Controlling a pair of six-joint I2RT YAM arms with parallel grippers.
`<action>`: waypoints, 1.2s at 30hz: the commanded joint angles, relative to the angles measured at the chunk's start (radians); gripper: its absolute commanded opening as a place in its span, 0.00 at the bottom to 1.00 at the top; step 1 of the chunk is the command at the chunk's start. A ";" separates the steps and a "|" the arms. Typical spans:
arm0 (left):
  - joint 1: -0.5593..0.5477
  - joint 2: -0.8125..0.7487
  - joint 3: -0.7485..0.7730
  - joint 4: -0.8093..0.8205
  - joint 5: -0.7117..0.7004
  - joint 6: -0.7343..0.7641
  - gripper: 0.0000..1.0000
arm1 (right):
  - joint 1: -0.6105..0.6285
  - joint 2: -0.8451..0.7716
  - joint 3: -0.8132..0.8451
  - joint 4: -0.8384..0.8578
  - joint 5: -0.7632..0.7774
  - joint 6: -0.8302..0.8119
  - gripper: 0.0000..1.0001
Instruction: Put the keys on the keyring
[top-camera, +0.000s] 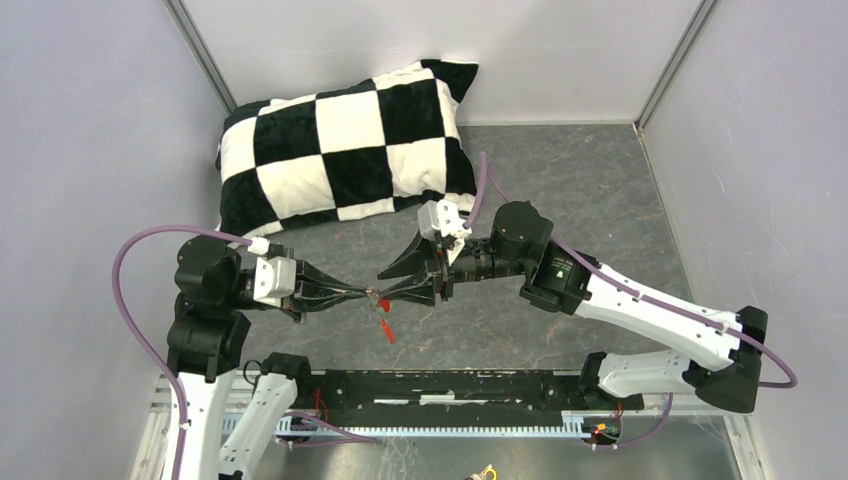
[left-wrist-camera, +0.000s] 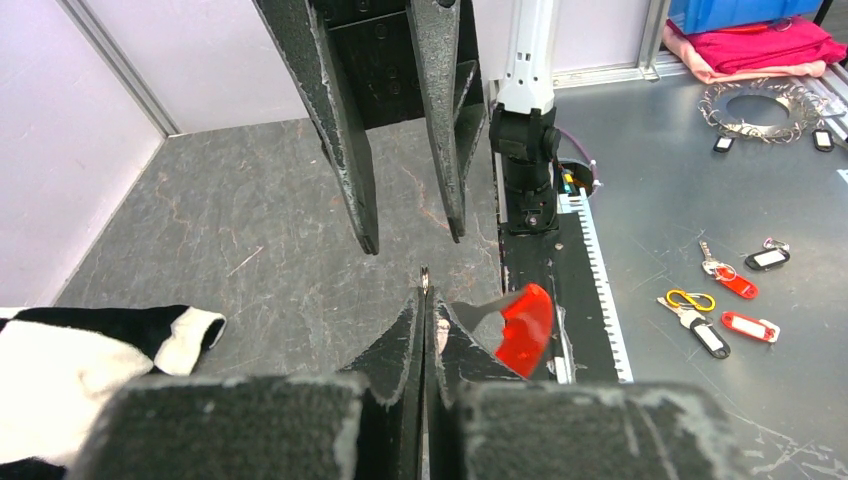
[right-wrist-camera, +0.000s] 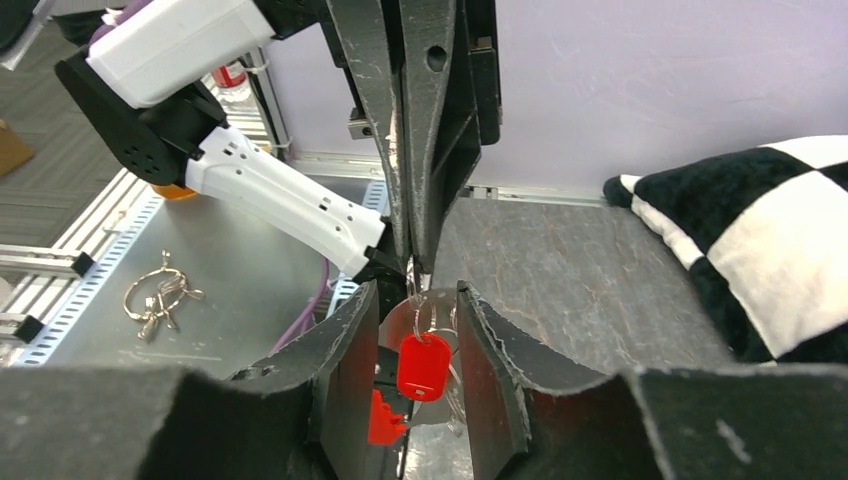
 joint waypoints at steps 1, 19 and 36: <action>0.002 -0.010 0.039 0.034 0.016 -0.020 0.02 | -0.007 0.004 -0.039 0.149 -0.057 0.086 0.40; 0.001 -0.025 0.032 0.034 0.011 -0.013 0.02 | -0.009 0.056 -0.059 0.222 -0.076 0.165 0.01; 0.002 -0.027 0.043 -0.029 -0.013 0.039 0.06 | -0.021 0.036 -0.019 0.085 -0.005 0.103 0.01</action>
